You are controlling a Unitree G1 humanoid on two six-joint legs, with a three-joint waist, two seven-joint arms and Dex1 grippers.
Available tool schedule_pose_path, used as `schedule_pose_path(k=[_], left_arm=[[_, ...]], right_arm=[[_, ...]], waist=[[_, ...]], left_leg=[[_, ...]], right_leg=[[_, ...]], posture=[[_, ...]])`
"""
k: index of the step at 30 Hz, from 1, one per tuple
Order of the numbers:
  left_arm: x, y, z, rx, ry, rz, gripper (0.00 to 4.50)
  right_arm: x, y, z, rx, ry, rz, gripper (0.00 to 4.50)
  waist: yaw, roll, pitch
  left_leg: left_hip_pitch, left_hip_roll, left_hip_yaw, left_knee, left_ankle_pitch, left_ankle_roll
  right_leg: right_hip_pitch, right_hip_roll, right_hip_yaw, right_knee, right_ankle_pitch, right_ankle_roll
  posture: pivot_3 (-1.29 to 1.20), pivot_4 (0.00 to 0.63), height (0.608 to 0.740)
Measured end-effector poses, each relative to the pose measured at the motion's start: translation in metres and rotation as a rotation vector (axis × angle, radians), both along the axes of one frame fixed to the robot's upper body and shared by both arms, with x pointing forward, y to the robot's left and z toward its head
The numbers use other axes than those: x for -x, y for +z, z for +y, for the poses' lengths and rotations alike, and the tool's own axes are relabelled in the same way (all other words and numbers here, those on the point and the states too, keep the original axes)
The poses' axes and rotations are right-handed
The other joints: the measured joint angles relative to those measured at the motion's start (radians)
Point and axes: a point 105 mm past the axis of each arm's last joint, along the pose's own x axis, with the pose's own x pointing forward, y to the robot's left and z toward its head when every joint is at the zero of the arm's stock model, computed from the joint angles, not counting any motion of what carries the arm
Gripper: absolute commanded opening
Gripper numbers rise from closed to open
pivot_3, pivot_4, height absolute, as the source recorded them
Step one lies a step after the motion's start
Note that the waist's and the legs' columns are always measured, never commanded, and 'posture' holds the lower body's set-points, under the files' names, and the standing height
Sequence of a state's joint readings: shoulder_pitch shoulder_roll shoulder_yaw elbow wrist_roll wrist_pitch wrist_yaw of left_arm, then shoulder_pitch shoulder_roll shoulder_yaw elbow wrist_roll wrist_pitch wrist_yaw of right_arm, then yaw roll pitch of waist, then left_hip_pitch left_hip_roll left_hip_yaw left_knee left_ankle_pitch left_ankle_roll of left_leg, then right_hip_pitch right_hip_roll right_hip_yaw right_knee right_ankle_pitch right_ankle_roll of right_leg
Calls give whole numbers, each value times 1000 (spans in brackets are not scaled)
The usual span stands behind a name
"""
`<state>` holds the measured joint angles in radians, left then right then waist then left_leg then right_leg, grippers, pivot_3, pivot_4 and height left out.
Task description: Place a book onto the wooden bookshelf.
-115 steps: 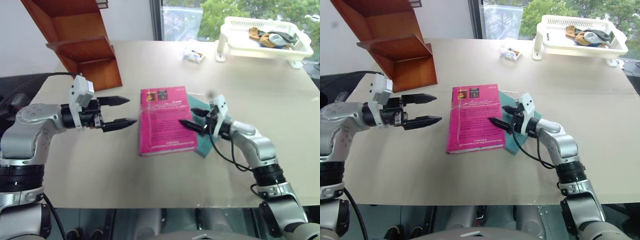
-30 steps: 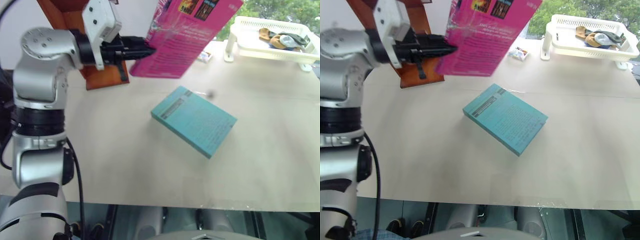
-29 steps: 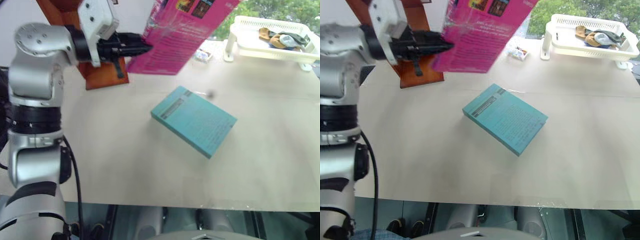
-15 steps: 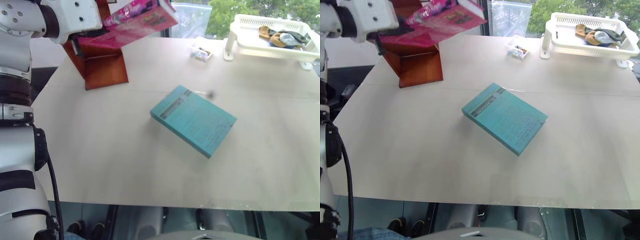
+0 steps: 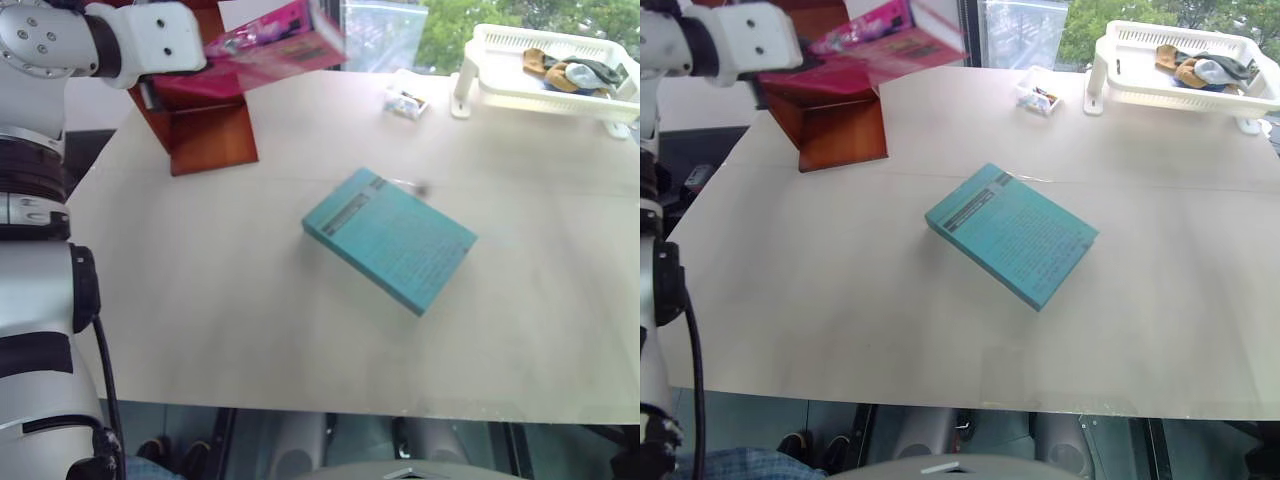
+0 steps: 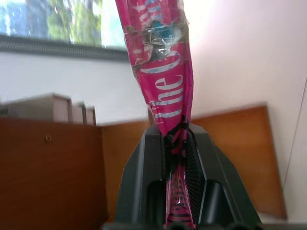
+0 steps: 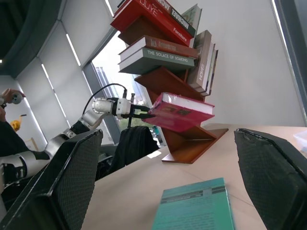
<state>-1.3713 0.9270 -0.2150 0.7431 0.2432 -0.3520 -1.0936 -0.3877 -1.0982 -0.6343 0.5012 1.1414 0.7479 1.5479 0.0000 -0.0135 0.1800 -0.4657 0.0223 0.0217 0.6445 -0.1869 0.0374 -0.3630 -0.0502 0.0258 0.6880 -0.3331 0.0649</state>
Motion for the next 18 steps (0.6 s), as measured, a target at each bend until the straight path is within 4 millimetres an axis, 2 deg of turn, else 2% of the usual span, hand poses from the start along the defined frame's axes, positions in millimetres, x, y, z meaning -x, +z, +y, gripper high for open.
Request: schedule_pose_path(k=[3, 8, 10, 16, 18], left_arm=[[2, 6, -12, 25, -52, -31, 88], [2, 23, -11, 24, -27, -117, 88], [2, 30, -2, 5, 25, -148, 88], [-3, 40, 49, -50, 267, -203, 88], [-3, 42, 56, -67, 303, -210, 88]], right_arm=[[0, 0, 0, 1, -2, 0, 4500], [0, 0, -2, -3, -7, 2, 4500], [0, -1, -2, -1, -8, 3, 4500], [-2, -2, -3, 9, -23, 9, 4500], [-2, -2, -3, 10, -24, 9, 4500]], waist=[[-6, 0, 0], [-17, 0, 0], [-20, 0, 0], [-16, 1, 0], [-14, 1, 0]], left_leg=[[0, 0, 0, 4, 0, 0], [1, 0, 0, 6, 0, 0], [2, 0, 0, 6, 0, 0], [1, 1, 0, 6, 0, 0], [1, 1, 1, 6, 0, 0]], right_leg=[[0, 0, 0, 5, 0, 0], [-1, 1, 1, 9, 0, 0], [-1, 2, 2, 10, 0, 0], [-1, 2, 2, 9, 0, 0], [-1, 2, 2, 8, 0, 0]], posture=[[0, 150, 740], [0, 150, 740], [0, 150, 740], [0, 150, 740], [0, 150, 740]])
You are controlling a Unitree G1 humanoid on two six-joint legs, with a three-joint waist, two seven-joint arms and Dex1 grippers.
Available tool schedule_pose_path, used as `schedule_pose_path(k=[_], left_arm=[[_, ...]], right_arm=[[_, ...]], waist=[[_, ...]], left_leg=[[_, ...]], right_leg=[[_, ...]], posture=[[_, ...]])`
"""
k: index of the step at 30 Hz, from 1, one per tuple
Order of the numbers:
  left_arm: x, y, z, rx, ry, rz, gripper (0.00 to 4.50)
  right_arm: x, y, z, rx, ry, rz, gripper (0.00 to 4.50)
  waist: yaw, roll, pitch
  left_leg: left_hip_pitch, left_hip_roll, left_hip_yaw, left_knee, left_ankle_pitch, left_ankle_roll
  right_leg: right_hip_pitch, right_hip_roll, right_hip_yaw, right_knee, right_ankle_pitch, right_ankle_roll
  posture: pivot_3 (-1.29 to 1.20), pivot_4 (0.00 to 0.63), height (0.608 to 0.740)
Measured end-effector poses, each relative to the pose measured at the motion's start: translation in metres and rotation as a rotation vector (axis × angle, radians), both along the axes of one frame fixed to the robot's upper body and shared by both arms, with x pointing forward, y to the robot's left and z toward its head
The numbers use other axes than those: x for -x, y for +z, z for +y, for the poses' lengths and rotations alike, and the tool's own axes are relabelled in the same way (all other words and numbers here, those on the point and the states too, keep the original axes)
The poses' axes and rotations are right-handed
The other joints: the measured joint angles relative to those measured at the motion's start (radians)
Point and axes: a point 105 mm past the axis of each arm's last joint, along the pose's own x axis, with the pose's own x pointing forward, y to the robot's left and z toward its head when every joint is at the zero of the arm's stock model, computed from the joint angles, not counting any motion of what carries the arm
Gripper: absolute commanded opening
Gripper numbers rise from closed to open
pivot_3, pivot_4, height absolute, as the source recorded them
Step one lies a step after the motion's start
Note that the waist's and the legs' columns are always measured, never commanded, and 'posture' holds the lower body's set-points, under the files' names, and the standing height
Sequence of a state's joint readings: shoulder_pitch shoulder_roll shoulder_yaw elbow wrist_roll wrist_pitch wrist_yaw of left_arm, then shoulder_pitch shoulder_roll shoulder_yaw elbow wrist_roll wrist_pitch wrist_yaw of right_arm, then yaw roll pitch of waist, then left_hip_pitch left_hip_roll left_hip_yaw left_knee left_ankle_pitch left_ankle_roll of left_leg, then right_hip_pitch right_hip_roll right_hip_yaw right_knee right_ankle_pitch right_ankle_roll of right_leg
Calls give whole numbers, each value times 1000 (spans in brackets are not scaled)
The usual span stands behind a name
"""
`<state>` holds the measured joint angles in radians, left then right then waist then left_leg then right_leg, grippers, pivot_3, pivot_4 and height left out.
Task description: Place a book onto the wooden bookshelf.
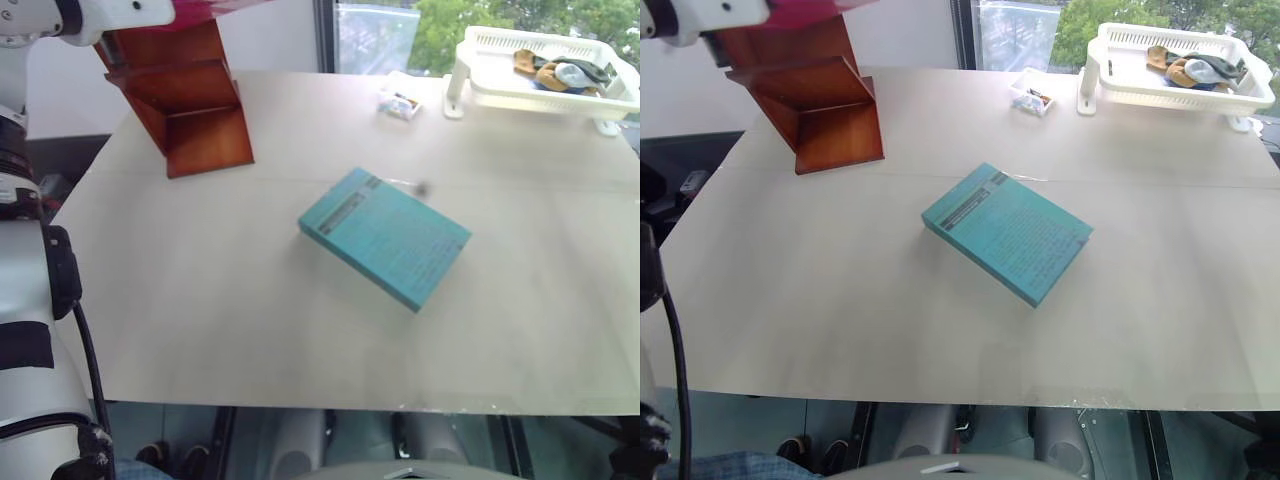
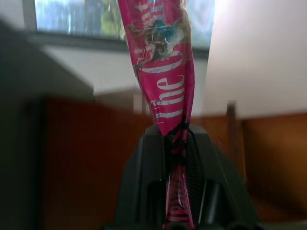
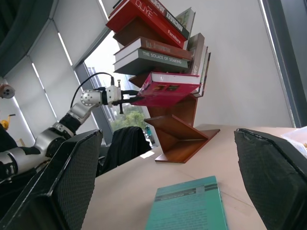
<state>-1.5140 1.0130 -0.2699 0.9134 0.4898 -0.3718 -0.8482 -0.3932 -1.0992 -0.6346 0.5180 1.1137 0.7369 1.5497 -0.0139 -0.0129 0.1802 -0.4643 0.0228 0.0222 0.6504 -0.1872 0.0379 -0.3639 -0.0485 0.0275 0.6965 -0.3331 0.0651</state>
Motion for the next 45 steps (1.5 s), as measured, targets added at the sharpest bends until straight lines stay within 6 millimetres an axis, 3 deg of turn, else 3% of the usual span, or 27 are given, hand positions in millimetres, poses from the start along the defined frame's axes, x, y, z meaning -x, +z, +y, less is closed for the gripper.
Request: schedule_pose_path(k=[6, 15, 20, 22, 24, 25, 29, 30, 41, 45], left_arm=[[-1, -13, 27, -58, 144, 70, 88], [-8, -27, 30, -61, 177, 133, 88], [-14, -38, 26, -69, 179, 181, 88], [-14, -38, 25, -70, 176, 180, 1088], [-15, -37, 25, -74, 180, 176, 1296], [-15, -36, 26, -80, 188, 166, 2021], [-14, -31, 27, -70, 202, 150, 3404], [-14, -30, 28, -62, 210, 148, 3959], [-8, -28, 39, -6, 237, 161, 3959], [-2, -42, 35, 203, 125, 240, 3959]], right_arm=[[-2, 1, 1, -2, 4, -10, 4500], [-1, 5, 4, -30, 36, -7, 4500], [-2, 17, 5, -55, 51, -62, 4500], [-2, 18, 4, -64, 53, -69, 4500], [-2, 17, 3, -73, 52, -68, 4500], [-3, 17, 3, -78, 52, -67, 4500], [-2, 17, 2, -81, 48, -70, 4500], [-1, 17, 1, -82, 45, -73, 4500], [1, 16, -4, -89, 23, -75, 4500], [2, 11, -7, -97, 10, -57, 4500]], waist=[[3, 0, 0], [-1, 0, 0], [-1, 0, 0], [0, 0, 0], [1, 0, 0], [1, 0, 0], [0, 0, 0], [0, 0, 0], [0, 0, 0], [-1, 1, 0]], left_leg=[[0, 0, 0, 0, 0, 0], [0, 0, 0, 0, 0, 0], [0, 0, 0, 0, 0, 0], [0, 0, 0, 0, 0, 0], [-1, 0, 0, 0, 0, 0], [-1, 0, 0, 0, 0, 0], [-1, 0, 0, 0, 0, 0], [-1, 0, 0, 0, 0, 0], [-1, 0, 0, 0, 0, 0], [-1, 1, 0, 0, 0, 0]], right_leg=[[0, 0, -1, 1, 0, 0], [0, 0, 0, 1, 0, 0], [-1, 0, 0, 1, 0, 0], [-1, 0, 0, 1, 0, 0], [-1, 0, 0, 1, 0, 0], [-1, 0, 0, 1, 0, 0], [-1, 0, 0, 1, 0, 0], [-1, 0, 0, 1, 0, 0], [-2, 0, 0, 1, 0, 0], [-2, 0, 0, 2, 0, 0]], posture=[[0, 150, 740], [0, 150, 740], [0, 150, 740], [0, 150, 740], [0, 150, 740], [0, 150, 740], [0, 150, 740], [0, 150, 740], [0, 150, 740], [0, 150, 740]])
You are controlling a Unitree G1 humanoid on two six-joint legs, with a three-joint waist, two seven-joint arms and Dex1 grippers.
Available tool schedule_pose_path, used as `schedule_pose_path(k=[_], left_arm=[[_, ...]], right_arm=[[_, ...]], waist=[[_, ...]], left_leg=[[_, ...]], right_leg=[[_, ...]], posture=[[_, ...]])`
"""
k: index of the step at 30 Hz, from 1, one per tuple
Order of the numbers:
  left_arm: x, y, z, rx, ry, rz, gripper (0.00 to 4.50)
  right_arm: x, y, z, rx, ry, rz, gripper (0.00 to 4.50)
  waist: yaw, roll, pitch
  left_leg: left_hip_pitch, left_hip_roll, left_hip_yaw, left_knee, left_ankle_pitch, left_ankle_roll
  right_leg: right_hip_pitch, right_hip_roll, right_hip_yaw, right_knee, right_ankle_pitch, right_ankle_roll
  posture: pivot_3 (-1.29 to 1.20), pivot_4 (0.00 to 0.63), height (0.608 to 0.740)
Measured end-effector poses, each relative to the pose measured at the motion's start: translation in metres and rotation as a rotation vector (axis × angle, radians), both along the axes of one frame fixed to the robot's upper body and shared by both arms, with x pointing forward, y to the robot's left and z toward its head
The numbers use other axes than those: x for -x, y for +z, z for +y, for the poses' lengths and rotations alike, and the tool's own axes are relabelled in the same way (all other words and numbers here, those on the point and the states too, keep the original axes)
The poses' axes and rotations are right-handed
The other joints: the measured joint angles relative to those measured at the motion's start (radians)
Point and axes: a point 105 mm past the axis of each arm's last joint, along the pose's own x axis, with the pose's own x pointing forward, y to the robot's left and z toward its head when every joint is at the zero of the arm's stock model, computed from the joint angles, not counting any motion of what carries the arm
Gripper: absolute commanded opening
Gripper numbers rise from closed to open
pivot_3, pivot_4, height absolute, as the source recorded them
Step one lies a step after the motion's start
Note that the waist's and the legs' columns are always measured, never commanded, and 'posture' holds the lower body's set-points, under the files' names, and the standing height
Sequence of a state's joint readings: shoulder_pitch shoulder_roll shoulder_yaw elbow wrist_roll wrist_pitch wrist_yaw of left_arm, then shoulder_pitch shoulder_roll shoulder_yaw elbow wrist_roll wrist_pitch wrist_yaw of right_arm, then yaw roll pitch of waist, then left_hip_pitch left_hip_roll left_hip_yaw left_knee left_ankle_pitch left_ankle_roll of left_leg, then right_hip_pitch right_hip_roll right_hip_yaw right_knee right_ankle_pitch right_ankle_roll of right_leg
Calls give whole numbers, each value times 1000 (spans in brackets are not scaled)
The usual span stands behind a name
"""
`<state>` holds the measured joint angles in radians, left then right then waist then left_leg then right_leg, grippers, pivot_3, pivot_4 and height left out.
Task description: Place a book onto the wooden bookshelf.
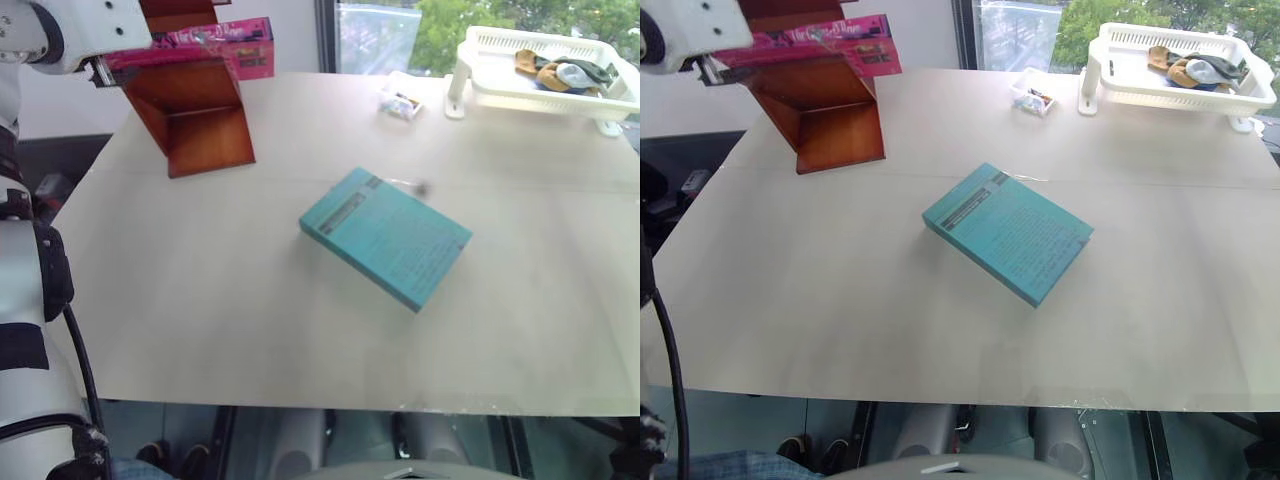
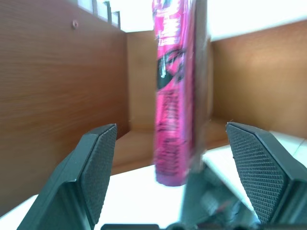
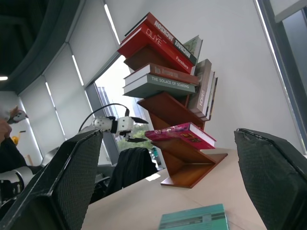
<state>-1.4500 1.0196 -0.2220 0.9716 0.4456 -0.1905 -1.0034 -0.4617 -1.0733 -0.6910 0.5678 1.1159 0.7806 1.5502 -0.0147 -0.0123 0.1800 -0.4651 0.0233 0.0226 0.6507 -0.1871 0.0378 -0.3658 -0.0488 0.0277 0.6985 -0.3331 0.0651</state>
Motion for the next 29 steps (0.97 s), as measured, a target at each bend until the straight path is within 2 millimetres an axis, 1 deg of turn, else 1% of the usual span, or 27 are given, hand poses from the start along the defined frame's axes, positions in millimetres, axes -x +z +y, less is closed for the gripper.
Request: schedule_pose_path(k=[1, 2, 3, 4, 5, 6, 9, 10, 11, 12, 13, 14, 15, 16, 18, 19, 20, 22, 24, 26, 27, 29], left_arm=[[3, -4, -10, 176, -79, 24, 3959], [5, -6, -18, 276, -133, 44, 3959], [14, -8, -31, 460, -235, 76, 3959], [15, -8, -33, 482, -252, 80, 3959], [24, -13, -38, 581, -302, 107, 3959], [30, -20, -40, 627, -324, 110, 3959], [36, -56, -40, 834, -292, 122, 3959], [41, -81, -42, 929, -267, 162, 3959], [44, -91, -44, 965, -258, 186, 3959], [45, -93, -44, 971, -260, 188, 3959], [52, -101, -48, 997, -266, 202, 3959], [60, -115, -56, 1041, -286, 223, 3959], [62, -126, -61, 1063, -286, 245, 3959], [66, -145, -67, 1083, -268, 279, 3959], [73, -177, -69, 1115, -197, 338, 3959], [78, -195, -70, 1129, -163, 378, 3959], [79, -200, -71, 1135, -155, 388, 3959], [86, -218, -73, 1172, -128, 420, 3959], [90, -235, -74, 1163, -104, 452, 3959], [90, -251, -75, 1140, -75, 466, 3959], [91, -257, -75, 1142, -61, 475, 3959], [93, -262, -75, 1141, -54, 480, 3959]], right_arm=[[1, -4, -1, 4, -8, 15, 4500], [1, -7, -2, 8, -15, 33, 4500], [2, -15, -3, 25, -25, 64, 4500], [2, -16, -3, 27, -27, 70, 4500], [3, -22, -3, 47, -38, 94, 4500], [4, -27, -2, 79, -51, 111, 4500], [5, -51, -7, 147, -117, 177, 4500], [8, -65, -8, 200, -145, 215, 4500], [9, -73, -8, 227, -159, 232, 4500], [10, -74, -8, 234, -161, 235, 4500], [12, -81, -8, 268, -171, 252, 4500], [17, -92, -7, 293, -184, 275, 4500], [18, -99, -7, 293, -191, 285, 4500], [22, -109, -4, 307, -197, 300, 4500], [32, -132, -3, 354, -230, 359, 4500], [38, -147, -4, 381, -253, 412, 4500], [40, -152, -4, 395, -261, 430, 4500], [47, -172, -6, 462, -311, 494, 4500], [47, -188, -10, 528, -378, 512, 4500], [45, -202, -15, 580, -458, 522, 4500], [44, -205, -18, 601, -481, 529, 4500], [43, -208, -22, 622, -508, 529, 4500]], waist=[[2, 0, 0], [3, 0, 0], [3, 0, 0], [3, 0, 0], [0, 1, 0], [-1, 4, -3], [-4, 6, -4], [-3, 5, -3], [-2, 5, -3], [-1, 5, -3], [0, 5, -4], [1, 5, -4], [3, 4, -4], [4, 5, -4], [6, 4, -5], [6, 4, -5], [5, 4, -5], [4, 4, -6], [0, 3, -7], [1, 3, -7], [1, 3, -7], [1, 3, -7]], left_leg=[[0, 0, 0, 0, 0, 0], [-1, 1, -1, 2, 0, 0], [-2, 1, -1, 2, 0, 0], [-2, 1, -1, 2, 0, 0], [-1, 0, -1, 2, 0, -1], [0, 0, 0, 3, 1, -2], [3, 2, -1, 2, 0, 0], [4, 2, -1, 3, 0, 0], [4, 2, -1, 5, 0, 0], [4, 2, -1, 5, 0, 0], [5, 2, -1, 5, 0, 0], [10, 2, 0, 5, 0, 0], [15, 1, -1, 3, 0, 0], [19, 2, -2, 2, 0, 0], [20, 2, -3, 2, 0, 0], [21, 2, -3, 1, 0, 0], [20, 1, -2, 1, 0, 0], [21, 1, -2, 1, 0, 0], [22, 1, -1, 1, 0, 0], [26, 1, 1, 0, 0, 0], [29, 1, 2, -2, 0, 0], [32, 1, 2, -3, -1, 0]], right_leg=[[0, 0, 0, 0, 0, 0], [0, 0, -1, 1, 0, 0], [0, 0, -1, 0, 0, 0], [0, 0, -1, 1, 0, 0], [0, 0, 0, 0, 0, 0], [1, -1, 0, 0, 0, 0], [4, 1, 0, 2, 0, 0], [4, 1, 0, 4, 0, 0], [4, 1, 0, 6, 0, 0], [4, 1, 0, 6, 0, 0], [4, 1, 1, 6, 0, 0], [10, 0, 1, 5, 0, 0], [16, 0, 0, 2, 0, 0], [22, 0, -1, -1, 0, 0], [24, 0, -1, -2, 0, 0], [24, 0, -1, -1, 0, 0], [23, -1, 0, -2, 0, 0], [23, -1, 0, -2, 0, 0], [24, -1, 1, -2, 0, 0], [26, -2, 3, -2, 0, 0], [27, -3, 4, -2, 0, -1], [30, -4, 5, -3, 0, -1]], posture=[[0, 150, 740], [0, 150, 740], [0, 150, 740], [0, 150, 740], [0, 150, 740], [0, 150, 740], [0, 150, 740], [0, 150, 740], [0, 150, 740], [0, 150, 740], [0, 150, 740], [0, 150, 740], [0, 150, 740], [0, 150, 740], [0, 150, 740], [0, 150, 740], [0, 150, 740], [0, 150, 740], [0, 150, 740], [0, 150, 740], [0, 150, 740], [0, 150, 740]])
